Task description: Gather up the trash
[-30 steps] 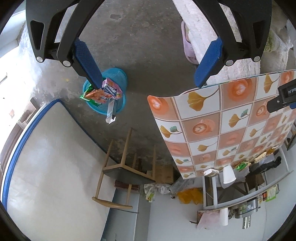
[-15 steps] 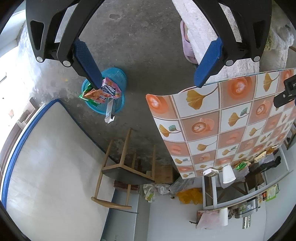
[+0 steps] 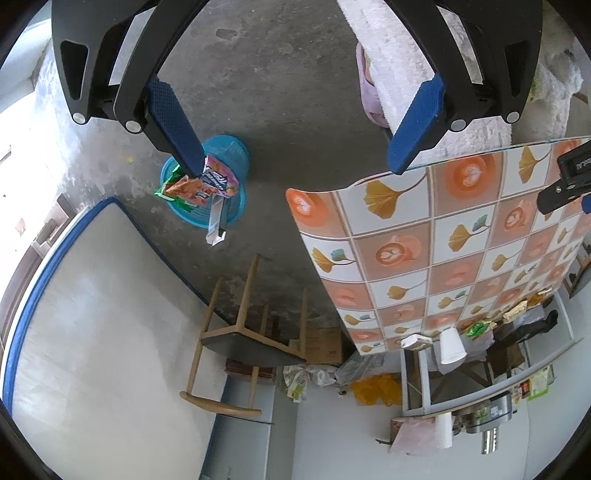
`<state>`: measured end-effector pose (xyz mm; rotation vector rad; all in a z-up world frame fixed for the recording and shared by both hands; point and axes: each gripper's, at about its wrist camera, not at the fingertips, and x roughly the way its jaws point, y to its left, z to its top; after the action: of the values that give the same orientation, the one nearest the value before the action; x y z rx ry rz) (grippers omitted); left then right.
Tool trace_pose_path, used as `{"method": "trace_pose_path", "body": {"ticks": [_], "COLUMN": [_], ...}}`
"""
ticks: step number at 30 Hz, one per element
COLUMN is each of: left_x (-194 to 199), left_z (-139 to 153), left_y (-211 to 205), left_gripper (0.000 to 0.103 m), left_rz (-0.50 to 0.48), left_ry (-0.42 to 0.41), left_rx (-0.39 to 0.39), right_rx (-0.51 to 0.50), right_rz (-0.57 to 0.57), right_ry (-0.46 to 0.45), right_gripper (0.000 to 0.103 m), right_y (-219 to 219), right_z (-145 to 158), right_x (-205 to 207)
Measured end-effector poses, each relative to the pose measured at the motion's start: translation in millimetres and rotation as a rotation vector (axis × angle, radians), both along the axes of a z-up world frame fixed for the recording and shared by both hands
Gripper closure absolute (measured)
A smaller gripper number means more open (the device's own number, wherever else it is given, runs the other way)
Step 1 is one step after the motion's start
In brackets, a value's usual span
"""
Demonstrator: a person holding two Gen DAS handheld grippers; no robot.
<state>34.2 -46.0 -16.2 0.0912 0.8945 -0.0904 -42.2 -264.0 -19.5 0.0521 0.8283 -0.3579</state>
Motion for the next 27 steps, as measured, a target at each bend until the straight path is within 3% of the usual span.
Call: {"method": "trace_pose_path", "body": {"ticks": [27], "left_x": [-0.3], "left_z": [-1.6], "left_y": [0.5], "left_gripper": [0.009], "left_rz": [0.003], "left_ry": [0.011], "left_rx": [-0.001], "right_rx": [-0.002], "right_rz": [0.017], "right_ry": [-0.005], "right_gripper": [0.007], "right_y": [6.8], "right_z": [2.5], "right_x": [0.0]}}
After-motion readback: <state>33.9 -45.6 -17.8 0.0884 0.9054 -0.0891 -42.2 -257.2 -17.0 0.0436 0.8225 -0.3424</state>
